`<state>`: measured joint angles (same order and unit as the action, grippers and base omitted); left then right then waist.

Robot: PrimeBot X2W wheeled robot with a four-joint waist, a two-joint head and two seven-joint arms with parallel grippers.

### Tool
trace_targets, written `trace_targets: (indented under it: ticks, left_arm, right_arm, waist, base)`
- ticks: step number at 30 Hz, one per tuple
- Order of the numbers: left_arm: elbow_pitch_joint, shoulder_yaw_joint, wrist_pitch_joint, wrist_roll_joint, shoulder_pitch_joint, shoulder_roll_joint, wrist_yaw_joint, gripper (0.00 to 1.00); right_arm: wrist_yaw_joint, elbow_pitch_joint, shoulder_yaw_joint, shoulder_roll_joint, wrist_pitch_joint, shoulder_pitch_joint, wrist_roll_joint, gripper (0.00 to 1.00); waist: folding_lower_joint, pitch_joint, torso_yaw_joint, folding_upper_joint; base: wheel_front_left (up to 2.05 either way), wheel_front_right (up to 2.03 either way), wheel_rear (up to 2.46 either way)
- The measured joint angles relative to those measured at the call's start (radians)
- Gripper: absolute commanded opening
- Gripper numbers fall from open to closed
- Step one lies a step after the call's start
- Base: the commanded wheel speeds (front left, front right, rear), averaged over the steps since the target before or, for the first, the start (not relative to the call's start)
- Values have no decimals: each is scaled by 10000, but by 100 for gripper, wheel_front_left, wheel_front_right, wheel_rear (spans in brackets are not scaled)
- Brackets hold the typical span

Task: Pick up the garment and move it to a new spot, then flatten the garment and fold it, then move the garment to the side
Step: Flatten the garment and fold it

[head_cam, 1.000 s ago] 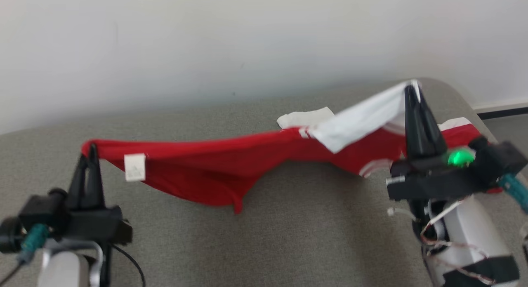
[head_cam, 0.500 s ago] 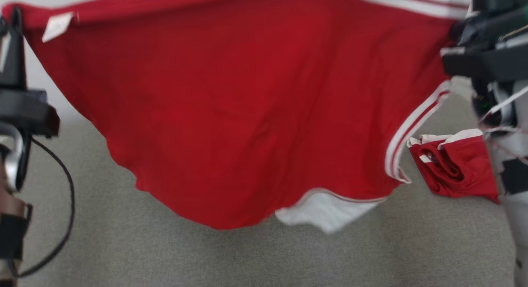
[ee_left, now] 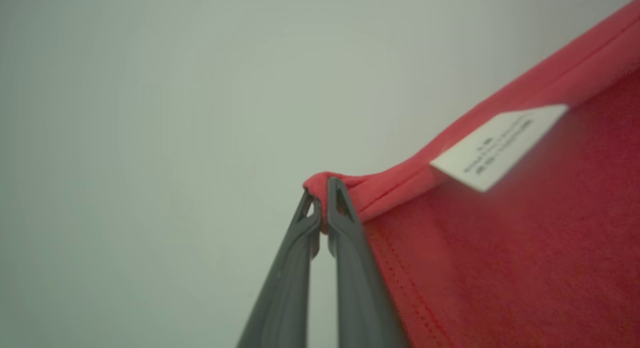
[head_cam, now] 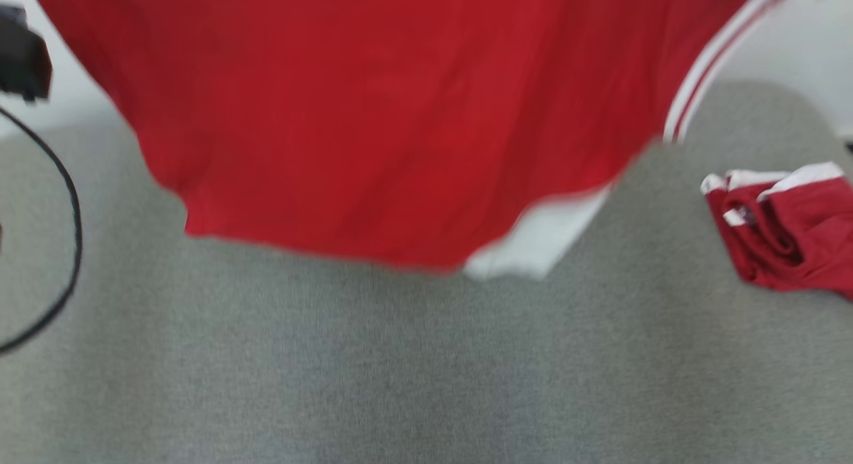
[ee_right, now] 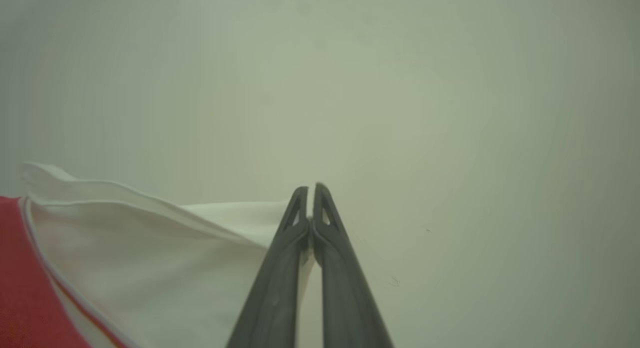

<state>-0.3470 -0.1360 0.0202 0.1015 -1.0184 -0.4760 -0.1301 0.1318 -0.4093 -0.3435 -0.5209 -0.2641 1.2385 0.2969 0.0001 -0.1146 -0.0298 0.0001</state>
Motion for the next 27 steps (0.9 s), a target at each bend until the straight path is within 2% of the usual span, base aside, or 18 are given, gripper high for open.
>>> trace_targets:
  ticks: [6, 12, 16, 21, 26, 27]
  left_arm:
    - [-725, -439, -73, -545, -2302, -4, 73, 0]
    - [-1542, -679, -763, -1198, -4745, 142, 614, 0]
    - [-1948, -711, -1513, -1292, -5763, 374, 959, 0]
    - [-2690, -675, -1864, -1114, -5556, 763, 1313, 0]
    - [-3392, -366, -2500, -445, -3981, 1296, 1569, 0]
    - [-3392, -366, -2500, -445, -3981, 1296, 1569, 0]
  right_arm:
    - [2, -1101, 190, -437, 86, 2255, -339, 0]
    - [13, -2435, 654, -694, 67, 4404, -1567, 0]
    - [13, -2861, 1097, -809, 27, 5213, -2065, 0]
    - [17, -2905, 1126, -1057, -4, 4900, -2025, 0]
    - [31, -2063, 1438, -1197, -2, 2714, -1191, 0]
    - [31, -2063, 1438, -1197, -2, 2714, -1191, 0]
  waist:
    - [1, -1443, 117, 0]
    - [3, -2976, 224, 2]
    - [3, -3876, 302, 1]
    - [2, -4815, 420, 1]
    - [2, -5602, 510, 3]
    - [2, -5602, 510, 3]
  base:
    - [0, 0, 0]
    - [0, 0, 0]
    - [0, 0, 0]
    - [0, 0, 0]
    - [0, 0, 0]
    - [0, 0, 0]
